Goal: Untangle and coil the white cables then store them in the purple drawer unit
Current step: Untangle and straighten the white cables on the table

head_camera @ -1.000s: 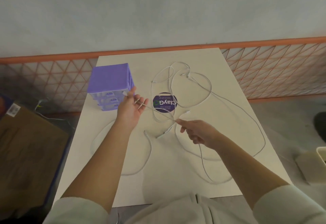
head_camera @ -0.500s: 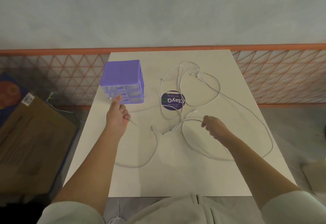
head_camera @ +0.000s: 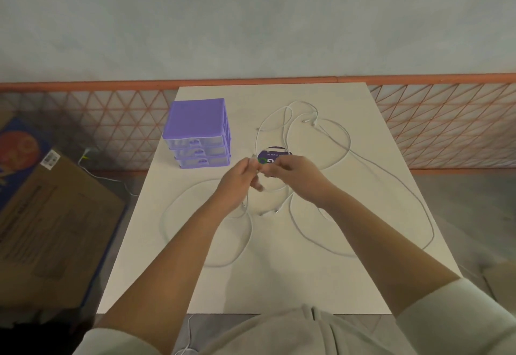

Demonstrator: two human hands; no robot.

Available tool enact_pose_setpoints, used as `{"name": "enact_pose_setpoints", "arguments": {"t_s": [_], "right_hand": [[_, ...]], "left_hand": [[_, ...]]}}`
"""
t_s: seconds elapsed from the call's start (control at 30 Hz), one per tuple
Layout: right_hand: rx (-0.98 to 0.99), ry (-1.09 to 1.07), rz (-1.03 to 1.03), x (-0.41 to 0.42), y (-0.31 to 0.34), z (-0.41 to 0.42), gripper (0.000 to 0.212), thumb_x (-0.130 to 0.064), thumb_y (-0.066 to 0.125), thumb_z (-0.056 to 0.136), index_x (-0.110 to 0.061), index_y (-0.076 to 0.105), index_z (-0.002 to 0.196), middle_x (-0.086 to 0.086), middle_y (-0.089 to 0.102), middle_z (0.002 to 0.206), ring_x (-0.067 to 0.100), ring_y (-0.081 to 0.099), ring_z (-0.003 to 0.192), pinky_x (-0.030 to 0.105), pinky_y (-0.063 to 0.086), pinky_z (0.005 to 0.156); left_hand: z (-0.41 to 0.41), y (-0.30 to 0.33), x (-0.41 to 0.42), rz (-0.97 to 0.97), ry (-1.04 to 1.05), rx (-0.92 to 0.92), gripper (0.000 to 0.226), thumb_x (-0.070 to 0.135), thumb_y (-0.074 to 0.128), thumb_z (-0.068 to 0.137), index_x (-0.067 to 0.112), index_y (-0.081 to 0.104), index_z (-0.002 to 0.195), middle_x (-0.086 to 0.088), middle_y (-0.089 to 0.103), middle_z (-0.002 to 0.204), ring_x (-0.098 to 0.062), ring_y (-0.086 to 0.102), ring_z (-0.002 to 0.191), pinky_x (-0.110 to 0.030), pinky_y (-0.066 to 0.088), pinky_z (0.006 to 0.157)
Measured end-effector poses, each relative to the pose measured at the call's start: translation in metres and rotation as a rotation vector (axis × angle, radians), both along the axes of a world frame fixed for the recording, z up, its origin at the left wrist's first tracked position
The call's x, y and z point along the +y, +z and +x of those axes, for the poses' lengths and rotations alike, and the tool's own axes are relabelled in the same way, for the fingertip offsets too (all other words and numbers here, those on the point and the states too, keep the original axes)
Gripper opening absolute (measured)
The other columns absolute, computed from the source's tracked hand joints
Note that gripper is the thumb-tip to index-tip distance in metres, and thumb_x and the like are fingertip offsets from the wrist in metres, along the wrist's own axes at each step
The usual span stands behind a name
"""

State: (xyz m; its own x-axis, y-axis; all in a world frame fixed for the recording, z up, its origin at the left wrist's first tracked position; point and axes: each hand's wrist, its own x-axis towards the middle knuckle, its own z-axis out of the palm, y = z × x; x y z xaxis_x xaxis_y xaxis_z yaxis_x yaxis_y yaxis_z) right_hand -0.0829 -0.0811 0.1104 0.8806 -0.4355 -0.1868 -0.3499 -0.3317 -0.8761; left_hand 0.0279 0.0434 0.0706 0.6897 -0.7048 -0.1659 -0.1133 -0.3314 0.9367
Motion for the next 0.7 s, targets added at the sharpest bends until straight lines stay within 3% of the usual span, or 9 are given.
{"name": "enact_pose_setpoints", "arguments": {"t_s": [0.1,0.17,0.27,0.3,0.4,0.5,0.6,0.7], "right_hand": [[0.013,-0.010,-0.034,-0.018,0.005,-0.009,0.038,-0.041,0.076,0.081,-0.010,0.058,0.069,-0.005,0.044,0.065,0.010,0.039,0.060,0.024,0.028,0.056],[0.052,-0.042,-0.051,-0.033,0.007,-0.019,0.040,-0.039,0.077,0.080,-0.001,0.064,0.076,-0.011,0.044,0.055,0.003,0.037,0.050,0.016,0.027,0.049],[0.110,-0.092,-0.050,-0.052,0.012,-0.033,0.043,-0.048,0.073,0.081,-0.008,0.067,0.068,-0.012,0.041,0.045,0.004,0.032,0.041,0.018,0.025,0.045],[0.127,-0.108,-0.065,-0.058,0.013,-0.036,0.048,-0.054,0.069,0.082,-0.009,0.065,0.065,-0.006,0.042,0.048,0.009,0.034,0.044,0.021,0.027,0.047],[0.152,-0.204,-0.120,-0.072,0.012,-0.044,0.060,-0.064,0.056,0.086,-0.011,0.055,0.059,0.004,0.047,0.056,0.017,0.042,0.053,0.029,0.034,0.057],[0.109,-0.222,-0.049,-0.089,0.004,-0.053,0.047,-0.048,0.059,0.091,-0.012,0.059,0.061,0.002,0.048,0.061,0.020,0.045,0.061,0.032,0.036,0.065],[0.128,-0.202,-0.019,-0.101,-0.015,-0.058,0.022,-0.024,0.058,0.093,-0.014,0.070,0.077,0.002,0.052,0.070,0.019,0.048,0.070,0.031,0.036,0.068],[0.344,-0.169,-0.266,-0.105,-0.049,-0.060,0.020,-0.027,0.061,0.095,-0.011,0.072,0.097,0.006,0.059,0.091,0.023,0.054,0.088,0.028,0.037,0.069]], "left_hand": [[0.009,0.003,0.004,0.010,0.053,-0.065,0.030,0.032,0.038,0.104,0.028,0.056,0.081,0.015,0.061,0.081,0.004,0.053,0.068,-0.027,0.044,0.070],[0.020,0.007,0.012,0.039,0.125,-0.142,0.031,0.032,0.038,0.104,0.028,0.056,0.079,0.012,0.062,0.089,-0.002,0.050,0.073,-0.025,0.038,0.068],[0.035,0.009,0.024,0.083,0.220,-0.161,0.027,0.032,0.036,0.105,0.020,0.057,0.093,0.017,0.061,0.089,0.002,0.049,0.079,-0.005,0.035,0.067],[0.039,0.008,0.027,0.105,0.250,-0.169,0.029,0.033,0.035,0.105,0.017,0.057,0.099,0.019,0.059,0.088,0.001,0.050,0.078,-0.006,0.035,0.065],[0.049,0.000,0.037,0.123,0.339,-0.160,0.040,0.037,0.032,0.105,0.010,0.058,0.117,0.008,0.060,0.100,-0.014,0.050,0.093,-0.026,0.034,0.079],[0.058,-0.012,0.050,0.148,0.402,-0.140,0.043,0.038,0.031,0.105,0.007,0.060,0.111,0.001,0.057,0.107,-0.019,0.048,0.097,-0.029,0.033,0.081],[0.062,-0.020,0.061,0.161,0.440,-0.132,0.041,0.039,0.031,0.105,0.009,0.060,0.105,-0.001,0.056,0.106,-0.022,0.048,0.096,-0.029,0.032,0.078],[0.062,-0.022,0.060,0.168,0.466,-0.079,0.047,0.043,0.029,0.104,0.007,0.059,0.111,0.000,0.055,0.108,-0.021,0.047,0.095,-0.030,0.032,0.078]]}}
